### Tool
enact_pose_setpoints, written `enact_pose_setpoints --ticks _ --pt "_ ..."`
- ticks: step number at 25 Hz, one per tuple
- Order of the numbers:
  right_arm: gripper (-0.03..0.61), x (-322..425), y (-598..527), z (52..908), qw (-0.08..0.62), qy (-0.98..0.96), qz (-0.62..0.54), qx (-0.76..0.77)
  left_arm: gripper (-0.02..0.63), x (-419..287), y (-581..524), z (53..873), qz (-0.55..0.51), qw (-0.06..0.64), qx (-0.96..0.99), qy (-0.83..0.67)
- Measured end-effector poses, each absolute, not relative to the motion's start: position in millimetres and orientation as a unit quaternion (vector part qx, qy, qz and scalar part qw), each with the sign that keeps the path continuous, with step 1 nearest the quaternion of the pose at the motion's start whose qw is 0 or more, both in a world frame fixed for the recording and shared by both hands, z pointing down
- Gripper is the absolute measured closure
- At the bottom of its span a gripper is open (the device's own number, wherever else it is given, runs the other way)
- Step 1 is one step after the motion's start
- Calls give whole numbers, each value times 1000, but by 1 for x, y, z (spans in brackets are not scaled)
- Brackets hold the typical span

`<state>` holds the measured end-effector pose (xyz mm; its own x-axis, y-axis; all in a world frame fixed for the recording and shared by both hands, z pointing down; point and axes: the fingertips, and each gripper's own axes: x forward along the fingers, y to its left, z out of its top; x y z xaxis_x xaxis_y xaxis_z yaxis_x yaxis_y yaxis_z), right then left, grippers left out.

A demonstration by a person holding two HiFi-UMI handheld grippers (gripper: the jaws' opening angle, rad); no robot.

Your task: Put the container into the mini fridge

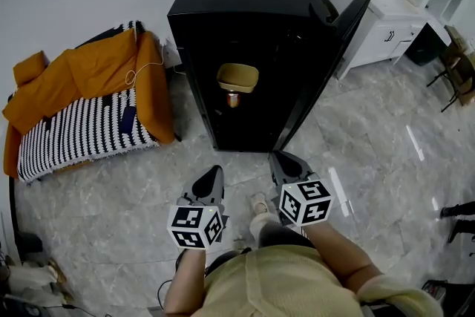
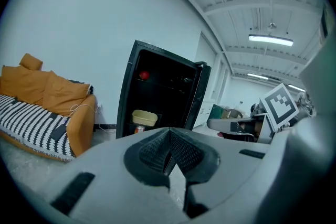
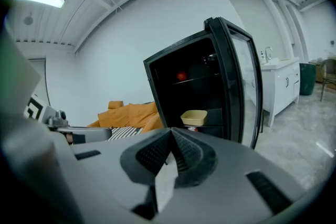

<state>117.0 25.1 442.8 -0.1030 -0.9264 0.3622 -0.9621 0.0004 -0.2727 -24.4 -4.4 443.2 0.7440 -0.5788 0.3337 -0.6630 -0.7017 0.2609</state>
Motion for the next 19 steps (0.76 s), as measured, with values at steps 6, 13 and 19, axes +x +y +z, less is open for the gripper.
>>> enact_pose_setpoints --ticks 6,13,19 --pt "551 113 25 442 34 -708 235 665 592 -30 -5 444 121 182 912 -347" --pt "551 112 22 443 37 -711 237 661 592 -32 -7 446 123 181 909 -354" --pt "551 114 19 443 46 -715 231 658 592 -28 -9 447 124 180 909 -354"
